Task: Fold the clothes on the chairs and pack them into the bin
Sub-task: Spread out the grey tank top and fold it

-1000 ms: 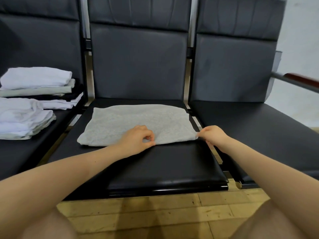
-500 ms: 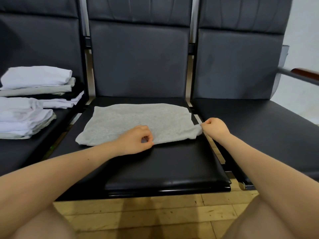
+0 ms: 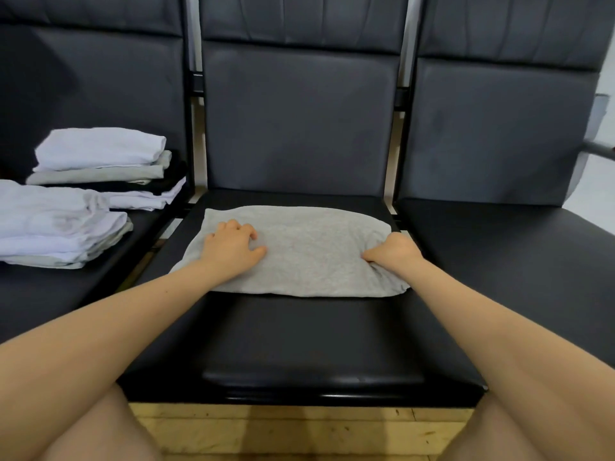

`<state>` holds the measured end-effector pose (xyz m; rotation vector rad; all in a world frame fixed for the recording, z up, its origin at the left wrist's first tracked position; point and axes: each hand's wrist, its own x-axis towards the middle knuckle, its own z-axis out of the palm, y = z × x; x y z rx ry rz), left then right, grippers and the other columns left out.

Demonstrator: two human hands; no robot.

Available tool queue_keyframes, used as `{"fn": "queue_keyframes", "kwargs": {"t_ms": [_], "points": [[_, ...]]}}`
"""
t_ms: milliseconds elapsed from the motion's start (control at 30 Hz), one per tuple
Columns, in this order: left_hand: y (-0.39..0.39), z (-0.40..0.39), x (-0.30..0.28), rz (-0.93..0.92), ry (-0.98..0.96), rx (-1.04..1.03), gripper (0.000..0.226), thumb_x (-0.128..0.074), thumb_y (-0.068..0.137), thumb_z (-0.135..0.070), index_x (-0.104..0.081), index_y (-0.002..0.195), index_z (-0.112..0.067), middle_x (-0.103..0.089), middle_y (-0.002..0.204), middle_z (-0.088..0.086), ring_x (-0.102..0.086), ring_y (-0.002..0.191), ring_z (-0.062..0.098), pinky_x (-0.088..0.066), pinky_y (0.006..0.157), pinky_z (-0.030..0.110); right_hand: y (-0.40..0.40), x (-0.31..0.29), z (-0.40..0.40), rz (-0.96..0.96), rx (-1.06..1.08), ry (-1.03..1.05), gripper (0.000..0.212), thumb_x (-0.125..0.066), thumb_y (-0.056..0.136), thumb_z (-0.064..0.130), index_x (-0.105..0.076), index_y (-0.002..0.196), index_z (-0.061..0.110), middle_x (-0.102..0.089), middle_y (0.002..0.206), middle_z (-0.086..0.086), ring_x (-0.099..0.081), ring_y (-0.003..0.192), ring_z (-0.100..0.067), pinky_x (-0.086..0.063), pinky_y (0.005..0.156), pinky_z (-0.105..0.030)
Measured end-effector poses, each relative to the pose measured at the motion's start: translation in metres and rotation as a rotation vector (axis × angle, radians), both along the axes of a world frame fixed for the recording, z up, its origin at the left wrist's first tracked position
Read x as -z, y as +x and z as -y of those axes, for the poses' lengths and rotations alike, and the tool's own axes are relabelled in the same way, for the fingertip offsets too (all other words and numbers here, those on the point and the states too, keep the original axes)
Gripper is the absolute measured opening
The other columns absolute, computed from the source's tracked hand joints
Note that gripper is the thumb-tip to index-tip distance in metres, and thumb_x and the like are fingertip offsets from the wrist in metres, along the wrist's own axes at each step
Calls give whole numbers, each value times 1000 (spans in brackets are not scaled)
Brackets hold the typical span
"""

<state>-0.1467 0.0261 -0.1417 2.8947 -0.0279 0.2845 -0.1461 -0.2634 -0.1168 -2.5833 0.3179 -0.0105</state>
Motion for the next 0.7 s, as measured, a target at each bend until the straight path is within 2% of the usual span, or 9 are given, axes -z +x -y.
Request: {"fn": "queue_keyframes", "kwargs": {"t_ms": [67,100,133,233,300,400,533,633,700], "points": [[0,-4,1,1,-7,-16,47,-53,88,-54,-54,123,-23,-46,131,6,-39,125,25,-36,103,42,1,-2,-5,0,16,67,25,-68,80,25,-51,76,7,-56,88,-8,-56,84,-22,-42,58,-26],[-1,-6,1,-1,-16,-18,48,-53,88,-54,-54,125,-22,-46,132,6,-39,125,25,-35,105,42,1,-3,-6,-1,37,119,23,-68,80,23,-52,79,6,-56,88,-8,-56,84,-22,-41,57,-26],[-2,-8,2,-7,-21,-17,49,-52,89,-54,-53,126,-22,-46,132,7,-39,125,26,-34,106,42,4,-2,-6,-10,73,203,23,-68,80,21,-55,88,4,-56,90,-8,-56,86,-23,-42,59,-27],[-4,-8,1,-5,-32,7,48,-51,90,-53,-52,128,-22,-45,133,7,-39,125,26,-33,106,41,6,-9,-3,-66,222,536,47,-70,81,17,-52,121,1,-57,108,-10,-56,101,-27,-47,81,-34],[-5,-8,1,-4,-48,19,48,-51,90,-52,-52,127,-22,-45,133,7,-40,125,26,-33,106,41,7,-15,-1,-129,278,645,52,-71,83,23,-49,126,5,-54,127,-11,-54,114,-31,-46,96,-40],[-5,-13,2,1,-75,27,46,-52,91,-49,-53,126,-21,-47,132,7,-41,124,26,-34,106,39,9,-25,-8,-103,306,775,60,-72,82,26,-49,135,10,-54,130,-12,-54,116,-33,-46,92,-43],[-3,-23,1,11,-210,17,40,-51,92,-43,-55,125,-21,-51,127,6,-46,119,24,-38,99,35,21,-44,-40,28,221,741,61,-69,82,26,-46,135,4,-57,126,-15,-56,113,-31,-47,99,-43],[-2,-29,0,8,-369,7,30,-51,92,-35,-59,116,-19,-57,121,5,-55,109,21,-44,96,37,25,-53,-80,71,37,650,42,-65,86,23,-55,123,3,-61,117,-14,-59,105,-27,-50,93,-38],[-2,-31,-1,3,-462,6,24,-50,92,-32,-61,109,-19,-61,114,3,-58,102,19,-47,92,36,20,-52,-108,7,-132,583,29,-62,89,26,-61,109,6,-64,106,-10,-62,98,-25,-52,87,-36]]}}
